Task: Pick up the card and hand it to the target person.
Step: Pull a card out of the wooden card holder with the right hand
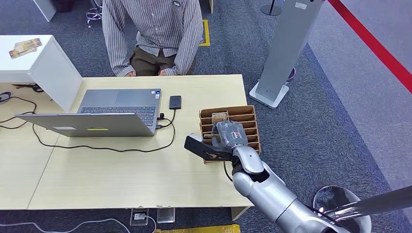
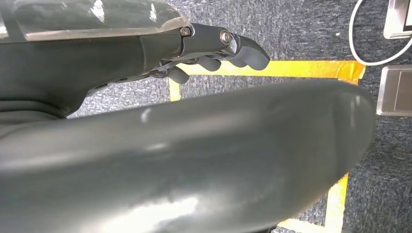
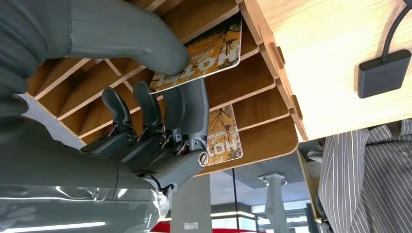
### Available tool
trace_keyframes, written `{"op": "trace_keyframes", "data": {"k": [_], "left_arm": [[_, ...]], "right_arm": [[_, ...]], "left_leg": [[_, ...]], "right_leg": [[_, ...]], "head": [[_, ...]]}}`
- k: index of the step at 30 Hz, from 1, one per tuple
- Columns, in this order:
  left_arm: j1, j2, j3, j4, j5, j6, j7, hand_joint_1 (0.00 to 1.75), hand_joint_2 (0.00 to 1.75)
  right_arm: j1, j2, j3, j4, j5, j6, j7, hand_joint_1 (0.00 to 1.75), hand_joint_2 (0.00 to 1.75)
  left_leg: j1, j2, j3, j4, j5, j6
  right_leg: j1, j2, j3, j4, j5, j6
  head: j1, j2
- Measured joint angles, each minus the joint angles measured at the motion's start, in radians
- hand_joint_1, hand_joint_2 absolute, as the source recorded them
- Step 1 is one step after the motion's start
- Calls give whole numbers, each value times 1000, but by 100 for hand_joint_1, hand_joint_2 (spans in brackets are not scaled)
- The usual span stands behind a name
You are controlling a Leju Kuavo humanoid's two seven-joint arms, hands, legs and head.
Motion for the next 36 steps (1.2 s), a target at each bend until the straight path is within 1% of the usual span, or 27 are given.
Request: {"op": "trace_keyframes", "data": {"k": [1,5,19,22,24,27,31,36], "left_arm": [[0,0,0,0,0,0,0,0,0],[0,0,0,0,-1,3,-4,0,0],[0,0,-2,0,-2,17,-32,0,0],[0,0,-1,0,0,18,-27,0,0],[0,0,-1,0,2,19,-21,0,0],[1,1,-1,0,8,20,-15,0,0],[2,2,-1,0,12,19,-8,0,0],[4,3,-1,0,17,18,-5,0,0]], "right_arm": [[0,0,0,0,-1,0,0,147,175],[-2,1,0,1,-3,-2,-3,175,175],[-5,2,0,5,-12,-10,-12,175,175],[-5,2,0,0,-4,-5,2,175,175],[-6,0,-2,-15,-1,19,25,175,175],[-10,-12,-11,-62,-10,83,69,175,175],[-12,-46,-34,-161,-31,154,113,175,175],[-4,-85,-71,-295,-42,171,129,175,175]], "left_leg": [[0,0,0,0,0,0],[0,0,0,0,0,0],[0,0,0,0,0,0],[0,0,0,0,0,0],[0,0,0,0,0,0],[0,0,0,0,0,0],[0,0,0,0,0,0],[0,0,1,0,0,0]], "right_leg": [[0,0,0,0,0,0],[0,0,0,0,0,0],[0,0,0,0,0,0],[0,0,0,0,0,0],[0,0,0,0,0,0],[0,0,0,0,0,0],[0,0,0,0,0,0],[0,0,0,0,0,0]], "head": [[0,0],[0,0],[0,0],[0,0],[0,0],[0,0],[1,0],[1,0]]}}
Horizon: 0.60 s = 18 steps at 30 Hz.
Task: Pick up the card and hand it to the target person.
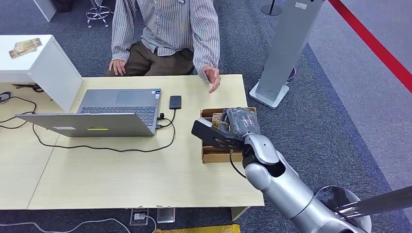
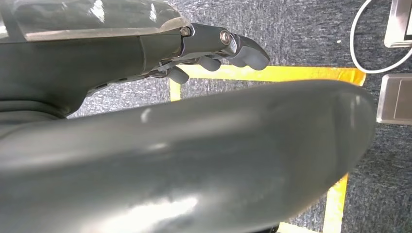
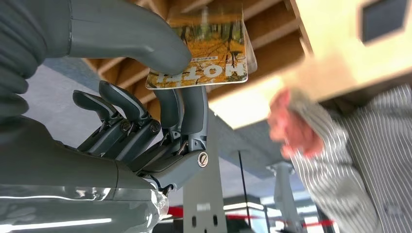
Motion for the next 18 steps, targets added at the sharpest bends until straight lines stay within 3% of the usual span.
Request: {"op": "trace_keyframes", "data": {"k": [5,9,18], "left_arm": [[1,0,0,0,1,-4,-3,0,0],[0,0,0,0,-6,-11,-8,0,0],[-2,-2,0,0,-25,-28,-18,0,0]], "right_arm": [[19,-19,-32,-115,12,0,-19,175,175],[31,-21,-47,-146,3,-24,-90,175,175],[37,13,-79,-45,6,-360,-356,175,175]], "left_leg": [[0,0,0,0,0,0],[0,0,0,0,0,0],[0,0,0,0,0,0]], "right_leg": [[0,0,0,0,0,0],[0,0,0,0,0,0],[0,0,0,0,0,0]], "head": [[-1,0],[-1,0],[0,0]]}}
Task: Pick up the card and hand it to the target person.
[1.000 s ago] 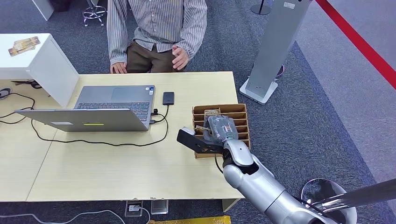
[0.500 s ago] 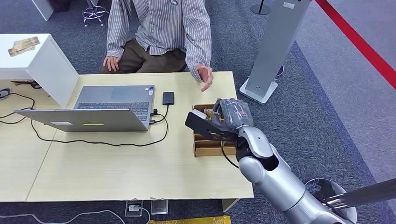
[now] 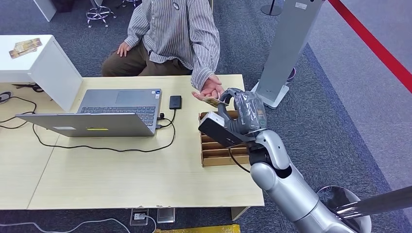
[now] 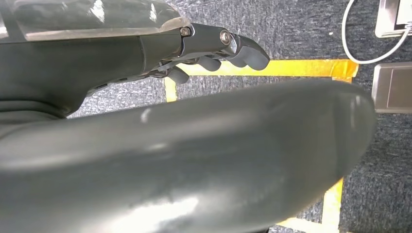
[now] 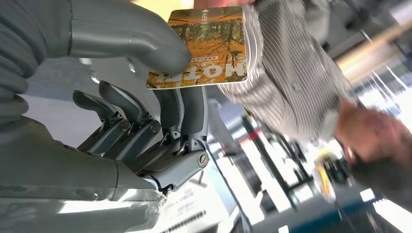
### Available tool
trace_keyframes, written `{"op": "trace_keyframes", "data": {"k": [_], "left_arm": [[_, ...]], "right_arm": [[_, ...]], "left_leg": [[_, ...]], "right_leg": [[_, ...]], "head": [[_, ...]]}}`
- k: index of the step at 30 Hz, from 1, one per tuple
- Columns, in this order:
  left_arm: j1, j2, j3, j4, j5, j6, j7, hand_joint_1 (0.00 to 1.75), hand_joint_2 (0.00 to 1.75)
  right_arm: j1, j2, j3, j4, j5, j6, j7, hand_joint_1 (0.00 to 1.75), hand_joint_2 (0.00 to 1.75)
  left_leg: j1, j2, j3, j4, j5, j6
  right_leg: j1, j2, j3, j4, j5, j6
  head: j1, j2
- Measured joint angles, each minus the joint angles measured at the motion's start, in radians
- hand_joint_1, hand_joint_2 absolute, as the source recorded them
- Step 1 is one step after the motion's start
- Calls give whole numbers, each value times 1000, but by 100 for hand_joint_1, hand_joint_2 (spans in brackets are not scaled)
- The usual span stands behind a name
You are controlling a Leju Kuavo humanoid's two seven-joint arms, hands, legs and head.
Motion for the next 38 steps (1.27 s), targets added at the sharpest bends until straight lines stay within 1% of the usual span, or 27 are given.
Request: {"op": "trace_keyframes", "data": {"k": [3,5,9,14,18,19,23,25,30,32,36,38], "left_arm": [[-2,-2,-1,0,-3,0,-2,0,0],[-3,-2,-3,0,-5,1,-3,0,0],[-6,-2,-12,0,-11,2,-1,0,0],[-9,-2,-15,0,-12,3,1,0,0],[-8,-2,-16,0,-12,0,-6,0,175],[-8,-2,-16,0,-12,0,-12,0,175],[-8,-2,-17,0,-8,-1,-40,0,0],[-7,-2,-17,0,0,0,-41,0,0],[-6,-2,-17,0,24,11,-27,0,0],[-6,-2,-16,0,31,16,-22,0,0],[-4,-1,-15,0,41,26,-11,0,0],[-3,-1,-15,0,42,28,-9,0,0]], "right_arm": [[-4,16,-6,73,24,-133,-59,175,175],[-8,24,-8,118,25,-183,-75,175,175],[-14,41,-9,195,5,-236,-103,175,175],[-26,61,-8,267,-12,-266,-120,175,175],[-31,74,-5,303,-34,-273,-127,0,175],[-32,77,-4,310,-41,-274,-129,0,175],[-37,86,0,332,-74,-284,-140,0,175],[-39,89,2,339,-99,-284,-144,0,175],[-36,98,7,340,-212,-273,-167,0,175],[-30,99,8,330,-268,-253,-172,0,175],[-5,95,6,292,-443,-179,-190,0,175],[1,93,5,283,-476,-166,-194,0,175]], "left_leg": [[0,0,0,0,0,0],[0,0,0,0,0,0],[0,0,0,0,0,0],[0,0,0,0,0,0],[0,0,0,0,0,0],[0,0,0,0,0,0],[0,0,0,0,0,0],[0,0,0,0,0,0],[0,0,0,0,0,0],[0,0,0,0,0,0],[0,0,0,0,0,0],[0,0,1,0,0,0]], "right_leg": [[0,0,0,0,0,0],[0,0,0,0,0,0],[0,0,0,0,0,0],[0,0,0,0,0,0],[0,0,0,0,0,0],[0,0,0,0,0,0],[0,0,0,0,0,0],[0,0,0,0,0,0],[0,0,0,0,0,0],[0,0,0,0,0,0],[0,0,0,0,0,0],[0,0,0,0,0,0]], "head": [[0,0],[0,0],[-1,0],[-1,0],[-1,0],[-1,0],[0,0],[0,0],[-1,0],[-1,0],[0,0],[0,0]]}}
